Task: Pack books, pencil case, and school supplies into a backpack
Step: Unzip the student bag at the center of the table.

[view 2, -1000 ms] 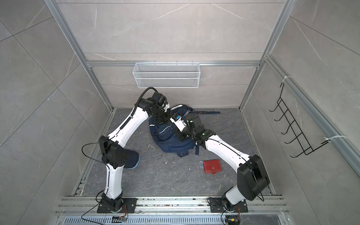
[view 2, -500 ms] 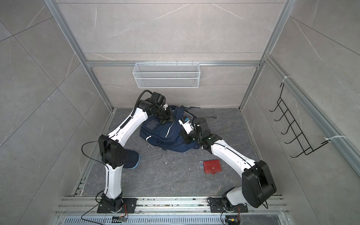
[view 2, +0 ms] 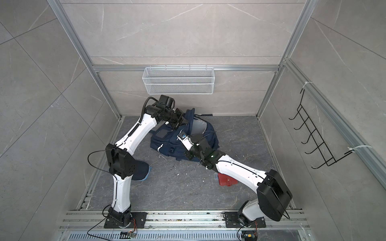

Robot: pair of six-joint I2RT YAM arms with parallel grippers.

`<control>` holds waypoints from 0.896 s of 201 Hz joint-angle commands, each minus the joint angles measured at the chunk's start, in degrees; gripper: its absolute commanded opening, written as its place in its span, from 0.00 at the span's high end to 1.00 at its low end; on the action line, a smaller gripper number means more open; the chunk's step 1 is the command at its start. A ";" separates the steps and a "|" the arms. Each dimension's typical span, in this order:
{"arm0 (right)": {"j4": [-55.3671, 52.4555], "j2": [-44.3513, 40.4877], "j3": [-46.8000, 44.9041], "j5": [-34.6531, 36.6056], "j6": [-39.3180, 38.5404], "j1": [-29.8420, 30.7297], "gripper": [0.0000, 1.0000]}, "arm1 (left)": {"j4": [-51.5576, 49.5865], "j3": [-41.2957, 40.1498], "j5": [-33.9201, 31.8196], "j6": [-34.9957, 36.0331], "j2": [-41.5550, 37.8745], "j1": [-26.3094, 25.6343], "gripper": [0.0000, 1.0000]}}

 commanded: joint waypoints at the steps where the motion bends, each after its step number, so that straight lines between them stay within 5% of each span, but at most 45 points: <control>1: -2.09 1.83 2.59 -2.87 -0.93 5.86 1.00 | 19.98 5.49 -4.39 -6.62 -1.91 1.52 1.00; 73: 6.16 7.16 1.44 -9.05 3.68 9.18 1.00 | 30.65 3.40 -6.00 -14.57 -0.98 -0.47 1.00; 180: 13.88 20.94 8.51 -12.93 1.70 9.52 0.98 | 29.84 9.42 -8.12 -17.42 1.54 -4.90 1.00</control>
